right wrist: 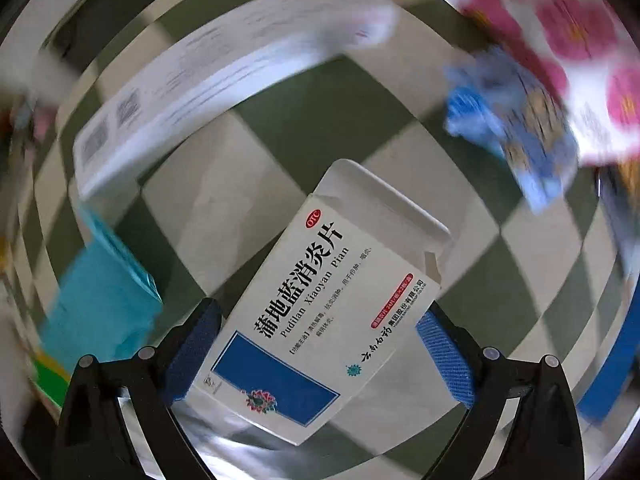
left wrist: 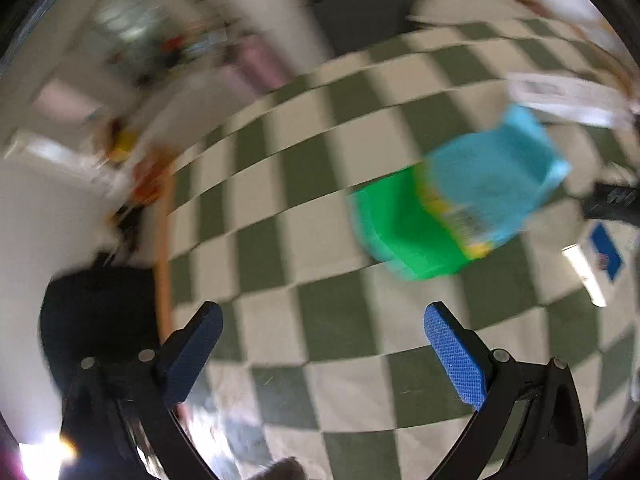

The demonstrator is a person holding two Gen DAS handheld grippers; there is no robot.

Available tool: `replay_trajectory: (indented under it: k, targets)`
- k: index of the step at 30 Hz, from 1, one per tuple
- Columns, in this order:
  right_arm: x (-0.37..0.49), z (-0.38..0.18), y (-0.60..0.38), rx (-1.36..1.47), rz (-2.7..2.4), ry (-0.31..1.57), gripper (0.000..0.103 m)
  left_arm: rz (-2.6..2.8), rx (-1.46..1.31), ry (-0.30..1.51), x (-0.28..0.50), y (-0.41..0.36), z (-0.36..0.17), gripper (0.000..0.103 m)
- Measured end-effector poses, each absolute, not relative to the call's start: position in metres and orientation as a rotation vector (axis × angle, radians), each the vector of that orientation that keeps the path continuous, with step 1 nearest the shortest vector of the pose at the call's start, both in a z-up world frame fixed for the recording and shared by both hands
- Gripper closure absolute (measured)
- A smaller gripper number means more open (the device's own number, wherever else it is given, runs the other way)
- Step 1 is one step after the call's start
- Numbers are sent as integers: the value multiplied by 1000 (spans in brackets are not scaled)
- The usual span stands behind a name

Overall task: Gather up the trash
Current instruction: 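Grasp the blue-green snack bag with the left tool while the right tool grasps the white medicine box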

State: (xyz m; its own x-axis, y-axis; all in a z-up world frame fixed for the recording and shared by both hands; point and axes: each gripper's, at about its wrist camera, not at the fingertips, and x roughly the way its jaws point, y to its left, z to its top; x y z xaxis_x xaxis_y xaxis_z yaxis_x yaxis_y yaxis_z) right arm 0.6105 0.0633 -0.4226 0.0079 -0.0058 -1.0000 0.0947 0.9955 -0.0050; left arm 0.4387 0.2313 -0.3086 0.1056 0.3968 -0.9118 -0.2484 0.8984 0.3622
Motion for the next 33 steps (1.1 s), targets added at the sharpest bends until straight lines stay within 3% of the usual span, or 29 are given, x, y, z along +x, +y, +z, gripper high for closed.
replay_trajectory:
  k: [4, 13, 20, 22, 24, 33]
  targets:
    - [602, -418, 58, -114, 56, 1540, 7, 212, 303, 1414, 474, 200, -310, 0]
    - [614, -424, 40, -176, 190, 1657, 7, -93, 645, 1581, 533, 163, -362, 0]
    - [612, -428, 39, -210, 220, 1668, 8, -110, 590, 1662, 547, 179, -397, 1]
    - [614, -429, 42, -205, 219, 1671, 8, -117, 546, 1658, 546, 181, -399, 18]
    - [616, -430, 43, -206, 221, 1667, 9, -108, 458, 1641, 549, 185, -391, 23]
    - [594, -418, 21, -200, 271, 1638, 10, 13, 238, 1544, 524, 171, -343, 23]
